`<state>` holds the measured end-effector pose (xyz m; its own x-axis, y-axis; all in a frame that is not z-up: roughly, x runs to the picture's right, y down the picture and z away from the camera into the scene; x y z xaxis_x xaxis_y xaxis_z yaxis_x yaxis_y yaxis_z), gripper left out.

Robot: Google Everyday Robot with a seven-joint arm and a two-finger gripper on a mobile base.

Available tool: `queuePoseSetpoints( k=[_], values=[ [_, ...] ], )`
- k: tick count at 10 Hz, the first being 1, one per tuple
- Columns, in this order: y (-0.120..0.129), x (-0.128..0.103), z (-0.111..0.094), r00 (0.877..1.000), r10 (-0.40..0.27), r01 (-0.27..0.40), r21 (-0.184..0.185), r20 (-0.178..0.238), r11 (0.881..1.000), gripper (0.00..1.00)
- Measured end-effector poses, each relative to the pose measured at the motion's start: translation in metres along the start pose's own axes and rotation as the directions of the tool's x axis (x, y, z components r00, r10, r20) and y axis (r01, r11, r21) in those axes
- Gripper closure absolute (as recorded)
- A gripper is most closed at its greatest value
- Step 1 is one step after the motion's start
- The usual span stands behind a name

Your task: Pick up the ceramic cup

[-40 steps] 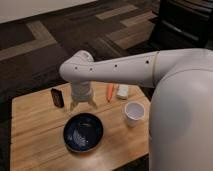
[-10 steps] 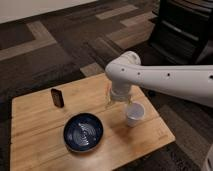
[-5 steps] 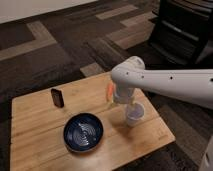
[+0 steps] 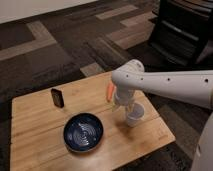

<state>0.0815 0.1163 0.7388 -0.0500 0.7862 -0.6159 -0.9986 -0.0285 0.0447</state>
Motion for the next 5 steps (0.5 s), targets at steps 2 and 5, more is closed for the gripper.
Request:
queuePoseSetpoints(
  k=[2,5],
  values=[
    [0.004,0.000,-0.003,1.000,-0.001,0.001,0.014,-0.001,1.000,0.98],
    [0.019,-0.003,-0.032,1.000,-0.008,0.007,0.030,0.016,1.000,0.98]
  ],
)
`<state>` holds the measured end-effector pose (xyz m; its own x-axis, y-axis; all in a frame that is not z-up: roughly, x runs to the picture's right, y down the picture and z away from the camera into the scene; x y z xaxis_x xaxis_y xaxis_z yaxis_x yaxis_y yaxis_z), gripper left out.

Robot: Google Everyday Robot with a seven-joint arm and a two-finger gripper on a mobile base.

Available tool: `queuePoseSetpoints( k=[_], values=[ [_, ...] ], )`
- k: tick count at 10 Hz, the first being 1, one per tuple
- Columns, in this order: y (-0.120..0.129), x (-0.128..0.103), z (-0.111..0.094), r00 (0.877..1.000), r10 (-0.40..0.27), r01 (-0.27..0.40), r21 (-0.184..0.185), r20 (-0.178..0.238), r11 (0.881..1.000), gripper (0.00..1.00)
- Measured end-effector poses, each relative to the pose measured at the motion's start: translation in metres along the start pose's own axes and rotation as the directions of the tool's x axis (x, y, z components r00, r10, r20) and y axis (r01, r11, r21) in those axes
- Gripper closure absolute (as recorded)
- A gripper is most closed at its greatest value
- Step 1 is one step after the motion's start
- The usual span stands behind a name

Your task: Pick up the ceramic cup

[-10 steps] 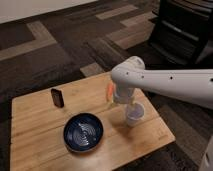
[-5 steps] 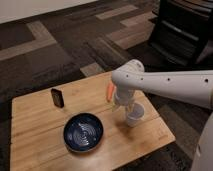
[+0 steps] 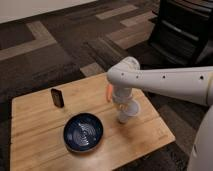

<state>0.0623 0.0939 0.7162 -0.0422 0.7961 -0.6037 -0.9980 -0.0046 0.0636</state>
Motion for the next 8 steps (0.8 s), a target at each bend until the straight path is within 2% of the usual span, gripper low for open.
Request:
queuePoseSetpoints(
  k=[2,3,8],
  values=[
    [0.017,-0.003,-0.034,0.999,-0.018,0.018,0.001,0.035,1.000,0.98],
    [0.024,-0.005,-0.054,0.998,-0.025,0.025,-0.007,0.065,1.000,0.98],
    [0.025,-0.005,-0.056,0.997,-0.026,0.027,-0.007,0.070,1.000,0.98]
  ],
)
